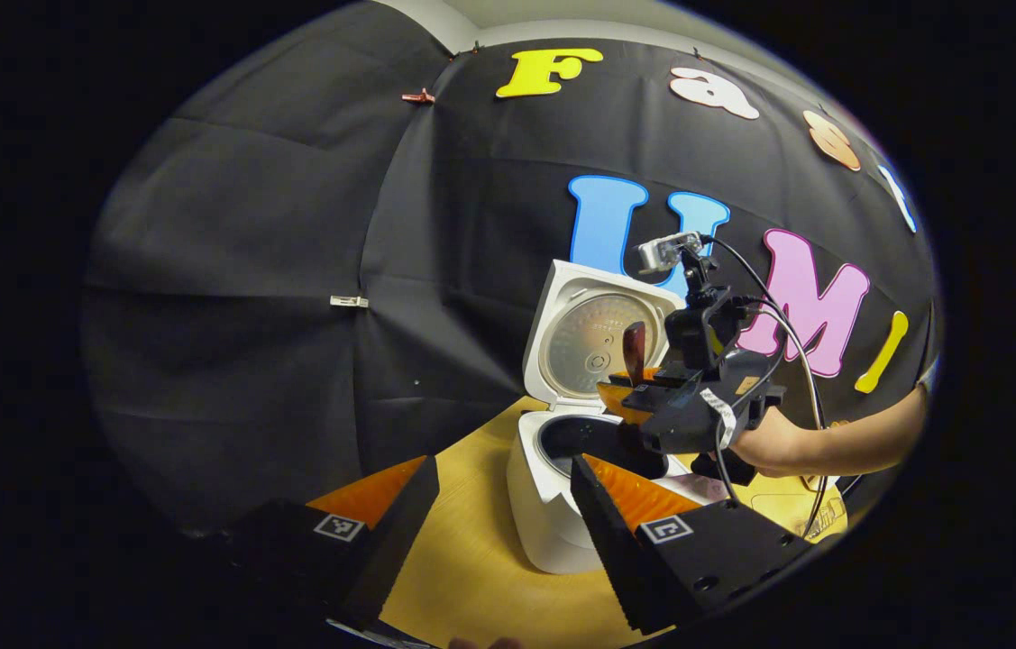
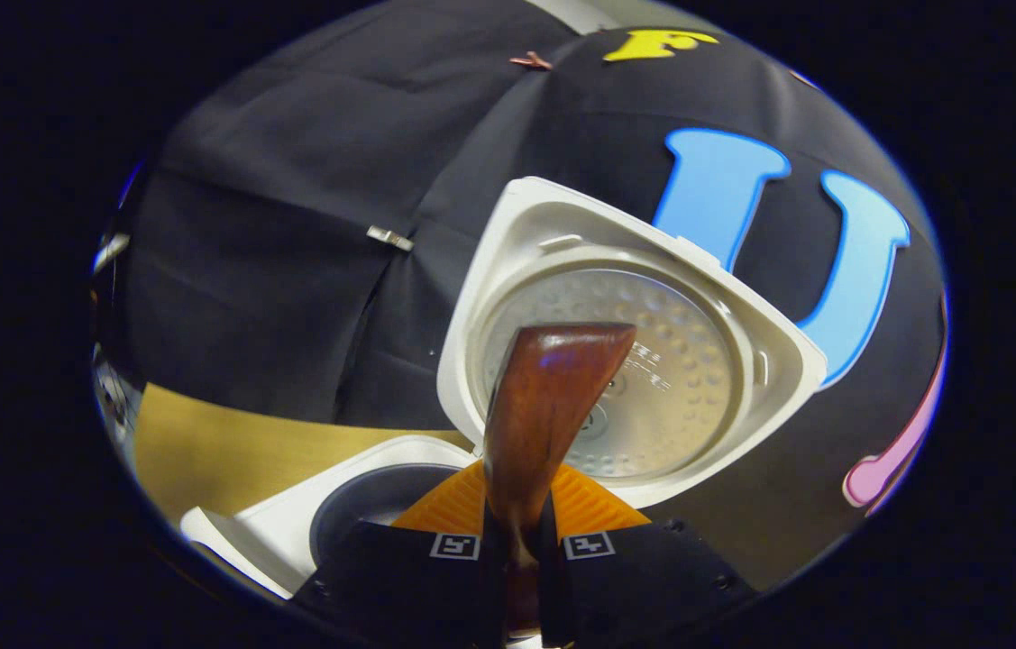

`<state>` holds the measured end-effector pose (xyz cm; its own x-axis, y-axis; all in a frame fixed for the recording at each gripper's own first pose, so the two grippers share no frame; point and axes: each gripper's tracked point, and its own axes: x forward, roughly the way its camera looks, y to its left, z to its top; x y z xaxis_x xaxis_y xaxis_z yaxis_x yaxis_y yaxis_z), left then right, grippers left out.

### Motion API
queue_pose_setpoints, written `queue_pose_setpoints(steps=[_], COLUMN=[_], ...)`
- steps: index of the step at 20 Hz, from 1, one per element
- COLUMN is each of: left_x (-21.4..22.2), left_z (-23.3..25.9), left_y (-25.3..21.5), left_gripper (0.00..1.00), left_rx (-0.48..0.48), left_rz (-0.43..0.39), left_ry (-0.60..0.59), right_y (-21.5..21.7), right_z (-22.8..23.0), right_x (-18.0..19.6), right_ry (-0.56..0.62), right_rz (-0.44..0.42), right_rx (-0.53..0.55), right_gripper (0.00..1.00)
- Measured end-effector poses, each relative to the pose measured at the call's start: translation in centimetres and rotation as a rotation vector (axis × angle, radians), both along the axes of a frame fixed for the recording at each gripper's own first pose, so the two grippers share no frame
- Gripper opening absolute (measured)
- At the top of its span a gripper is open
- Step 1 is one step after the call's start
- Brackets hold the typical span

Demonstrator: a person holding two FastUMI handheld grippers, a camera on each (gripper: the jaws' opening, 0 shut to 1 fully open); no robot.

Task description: Close the left gripper, press the button to open the rice cooker; take a wooden spoon from the chopstick holder with the right hand, scoop a spoonful of rice and pour it into the rice cooker, then put the wooden spoon back into the chopstick holder.

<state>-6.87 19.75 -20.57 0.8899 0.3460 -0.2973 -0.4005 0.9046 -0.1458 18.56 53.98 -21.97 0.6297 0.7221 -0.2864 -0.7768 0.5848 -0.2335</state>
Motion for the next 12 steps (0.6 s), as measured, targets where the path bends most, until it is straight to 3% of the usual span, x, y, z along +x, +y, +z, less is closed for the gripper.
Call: queue_pose_setpoints(steps=[3,6,8,12], left_x=[-0.2,-0.4,-0.6,-0.2], left_z=[0.0,0.1,0.4,1.1], left_y=[0.1,0.1,0.1,-0.5], left_gripper=[0.95,0.95,0.95,0.95], left_rx=[-0.004,-0.003,-0.008,-0.007], left_rz=[0.003,0.002,0.002,-0.019], left_ry=[0.0,-0.003,-0.008,-0.021], right_y=[0.8,0.6,-1.9,-4.8], right_z=[0.1,0.1,0.3,-0.8], right_x=[-1.2,-0.9,2.0,3.2], right_ry=[-0.045,0.081,0.409,0.752], right_rz=[0.045,0.004,-0.198,-0.355], right_rx=[-0.038,0.046,0.315,0.592], right_gripper=[0.19,0.19,0.19,0.19])
